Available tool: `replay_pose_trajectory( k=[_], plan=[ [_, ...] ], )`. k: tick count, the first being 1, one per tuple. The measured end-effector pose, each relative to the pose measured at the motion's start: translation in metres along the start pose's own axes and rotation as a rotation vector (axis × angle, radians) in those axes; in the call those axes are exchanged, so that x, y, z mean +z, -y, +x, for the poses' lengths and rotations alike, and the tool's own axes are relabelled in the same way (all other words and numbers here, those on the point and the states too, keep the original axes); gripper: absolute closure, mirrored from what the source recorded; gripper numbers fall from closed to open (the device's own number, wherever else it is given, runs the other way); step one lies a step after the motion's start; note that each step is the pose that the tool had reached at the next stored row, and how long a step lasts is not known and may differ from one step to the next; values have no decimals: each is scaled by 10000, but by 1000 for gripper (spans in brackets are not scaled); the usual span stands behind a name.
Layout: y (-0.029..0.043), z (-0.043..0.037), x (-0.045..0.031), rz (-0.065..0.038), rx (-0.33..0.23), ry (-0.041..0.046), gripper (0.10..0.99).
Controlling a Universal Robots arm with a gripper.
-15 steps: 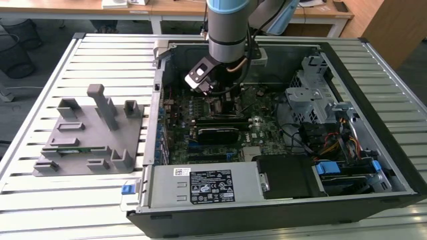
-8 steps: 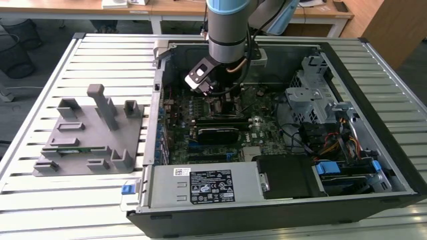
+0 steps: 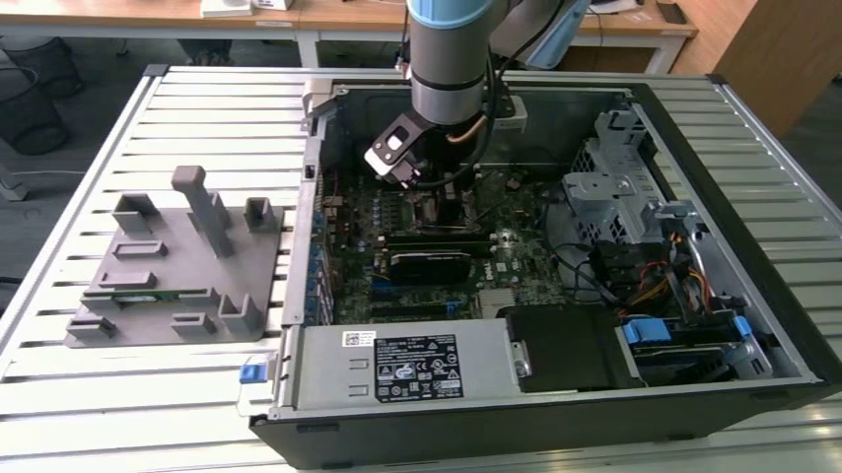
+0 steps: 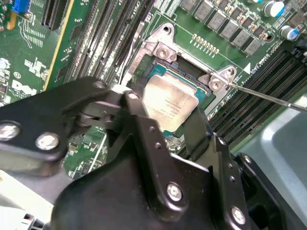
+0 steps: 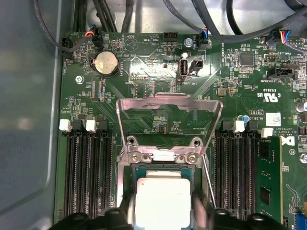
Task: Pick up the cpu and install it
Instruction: 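Place the cpu into insertion slot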
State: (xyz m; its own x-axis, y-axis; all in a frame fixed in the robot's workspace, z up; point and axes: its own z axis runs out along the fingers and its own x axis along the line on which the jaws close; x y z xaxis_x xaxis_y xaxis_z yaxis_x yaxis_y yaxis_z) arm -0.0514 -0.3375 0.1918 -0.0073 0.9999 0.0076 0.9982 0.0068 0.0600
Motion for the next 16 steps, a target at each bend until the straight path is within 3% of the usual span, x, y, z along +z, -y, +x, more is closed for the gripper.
replay_pose_trajectory(
  k=[1,7,14,16],
  plan=[
    [0,0,0,0,0,0,475],
    [-1,0,-9,0,0,-2,475],
    [-8,1,-139,1,1,-11,475],
    [-10,1,-160,2,5,-11,553]
  ],
)
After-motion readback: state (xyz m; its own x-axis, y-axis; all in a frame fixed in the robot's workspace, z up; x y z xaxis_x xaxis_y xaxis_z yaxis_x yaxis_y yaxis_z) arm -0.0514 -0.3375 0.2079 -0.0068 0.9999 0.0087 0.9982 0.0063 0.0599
